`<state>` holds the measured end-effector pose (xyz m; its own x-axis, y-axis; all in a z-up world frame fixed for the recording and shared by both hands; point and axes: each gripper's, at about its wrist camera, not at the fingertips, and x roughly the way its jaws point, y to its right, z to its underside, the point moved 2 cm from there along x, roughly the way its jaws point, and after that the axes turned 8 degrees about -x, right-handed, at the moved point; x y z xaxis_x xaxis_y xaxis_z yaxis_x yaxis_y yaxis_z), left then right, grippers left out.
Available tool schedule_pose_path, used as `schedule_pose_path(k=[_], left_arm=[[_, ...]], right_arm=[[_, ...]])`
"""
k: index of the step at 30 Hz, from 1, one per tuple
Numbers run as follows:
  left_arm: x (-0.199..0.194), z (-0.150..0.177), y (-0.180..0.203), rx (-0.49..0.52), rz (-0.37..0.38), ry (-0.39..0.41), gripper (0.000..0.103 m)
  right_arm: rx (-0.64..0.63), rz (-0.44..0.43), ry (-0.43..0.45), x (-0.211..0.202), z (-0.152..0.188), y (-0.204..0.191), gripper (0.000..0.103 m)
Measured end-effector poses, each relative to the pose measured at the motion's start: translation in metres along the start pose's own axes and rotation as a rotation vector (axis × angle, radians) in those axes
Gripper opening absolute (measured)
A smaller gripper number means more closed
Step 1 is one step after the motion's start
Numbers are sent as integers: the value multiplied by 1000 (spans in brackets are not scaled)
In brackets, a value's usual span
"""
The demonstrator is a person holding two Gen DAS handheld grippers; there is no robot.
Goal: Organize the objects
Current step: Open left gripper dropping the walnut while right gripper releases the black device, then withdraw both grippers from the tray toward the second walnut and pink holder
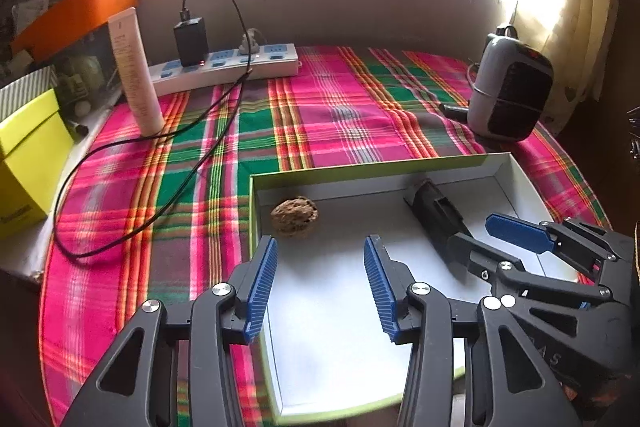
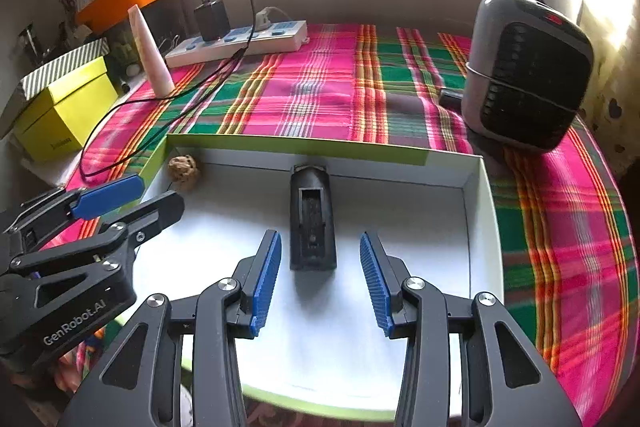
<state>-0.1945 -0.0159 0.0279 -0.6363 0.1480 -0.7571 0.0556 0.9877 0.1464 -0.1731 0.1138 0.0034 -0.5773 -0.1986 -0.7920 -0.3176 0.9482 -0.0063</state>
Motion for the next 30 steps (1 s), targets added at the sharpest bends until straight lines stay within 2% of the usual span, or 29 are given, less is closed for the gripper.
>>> schedule_pose_path(k=[16,30], left_arm=[[-42,30,-8,-26,-5,41,45],[-66,68,-19,-67,37,31,45]], right_arm=[[-4,33,52,-39,24,-11,43],[-1,70,105,-70,53,-12,43]])
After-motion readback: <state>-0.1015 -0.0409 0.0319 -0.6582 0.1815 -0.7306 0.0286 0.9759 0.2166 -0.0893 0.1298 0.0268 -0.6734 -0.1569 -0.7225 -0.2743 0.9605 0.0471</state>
